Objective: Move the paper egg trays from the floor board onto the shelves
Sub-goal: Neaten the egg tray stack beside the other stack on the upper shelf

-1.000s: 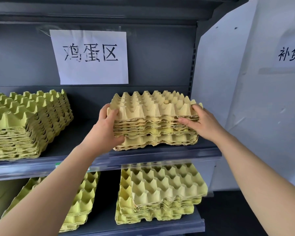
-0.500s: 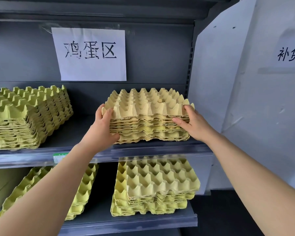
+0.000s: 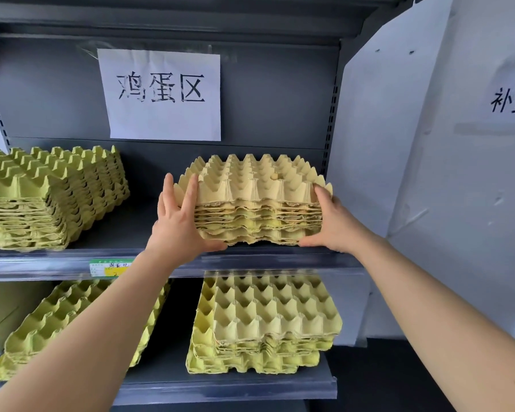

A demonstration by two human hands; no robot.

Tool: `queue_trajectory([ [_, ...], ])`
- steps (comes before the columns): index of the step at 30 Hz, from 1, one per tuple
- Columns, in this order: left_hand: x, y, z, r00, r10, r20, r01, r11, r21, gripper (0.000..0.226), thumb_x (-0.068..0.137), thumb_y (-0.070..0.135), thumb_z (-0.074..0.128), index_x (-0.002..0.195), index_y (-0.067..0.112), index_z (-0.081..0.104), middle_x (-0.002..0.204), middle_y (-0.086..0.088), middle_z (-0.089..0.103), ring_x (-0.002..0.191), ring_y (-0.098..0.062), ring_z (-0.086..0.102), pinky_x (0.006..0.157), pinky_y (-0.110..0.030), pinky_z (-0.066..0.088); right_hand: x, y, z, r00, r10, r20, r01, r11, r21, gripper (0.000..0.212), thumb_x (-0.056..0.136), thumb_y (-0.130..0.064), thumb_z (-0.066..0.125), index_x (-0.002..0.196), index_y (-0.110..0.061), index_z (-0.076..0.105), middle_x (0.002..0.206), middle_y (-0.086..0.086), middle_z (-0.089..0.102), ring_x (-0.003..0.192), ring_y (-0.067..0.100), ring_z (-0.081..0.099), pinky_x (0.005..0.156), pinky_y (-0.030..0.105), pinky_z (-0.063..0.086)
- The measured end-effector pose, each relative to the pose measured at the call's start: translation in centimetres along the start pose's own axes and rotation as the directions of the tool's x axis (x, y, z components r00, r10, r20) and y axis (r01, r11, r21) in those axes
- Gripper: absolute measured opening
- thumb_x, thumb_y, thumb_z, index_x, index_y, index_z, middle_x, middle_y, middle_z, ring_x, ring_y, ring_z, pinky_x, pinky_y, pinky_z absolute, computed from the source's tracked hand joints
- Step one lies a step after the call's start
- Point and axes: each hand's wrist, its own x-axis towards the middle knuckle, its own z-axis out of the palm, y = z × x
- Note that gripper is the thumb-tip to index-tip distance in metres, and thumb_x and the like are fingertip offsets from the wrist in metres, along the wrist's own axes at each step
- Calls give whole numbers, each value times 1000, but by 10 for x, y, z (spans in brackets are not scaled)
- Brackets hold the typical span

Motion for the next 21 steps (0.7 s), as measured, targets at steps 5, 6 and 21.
queue_trajectory([
  [5, 2, 2, 4, 998, -39, -42, 33, 990, -136, 143, 46, 60, 86, 146, 42, -14, 153, 2, -28, 143, -38, 16, 111, -46, 30, 4, -8, 9, 994, -36, -104, 45, 995, 85, 94, 70, -34, 82, 139, -29, 18, 131, 11, 47, 105, 21, 48, 81, 30, 41],
  [6, 2, 1, 5, 998, -39, -59, 31, 990, -135, 144, 46, 57, 87, 147, 42, -14, 153, 1, -27, 142, -39, 16, 111, -47, 29, 6, -10, 10, 993, -37, -113, 48, 995, 91, 91, 71, -33, 82, 137, -29, 20, 129, 11, 48, 101, 19, 48, 79, 29, 41],
  [21, 8, -7, 1, 991, -60, -119, 52, 997, -64, 109, 59, 69, 71, 147, 34, 16, 156, -7, -4, 142, -37, 10, 110, -55, 27, 5, -16, 4, 999, -30, -43, 33, 997, 65, 96, 72, -57, 71, 146, -22, 21, 151, 10, 26, 132, 27, 37, 104, 38, 38],
])
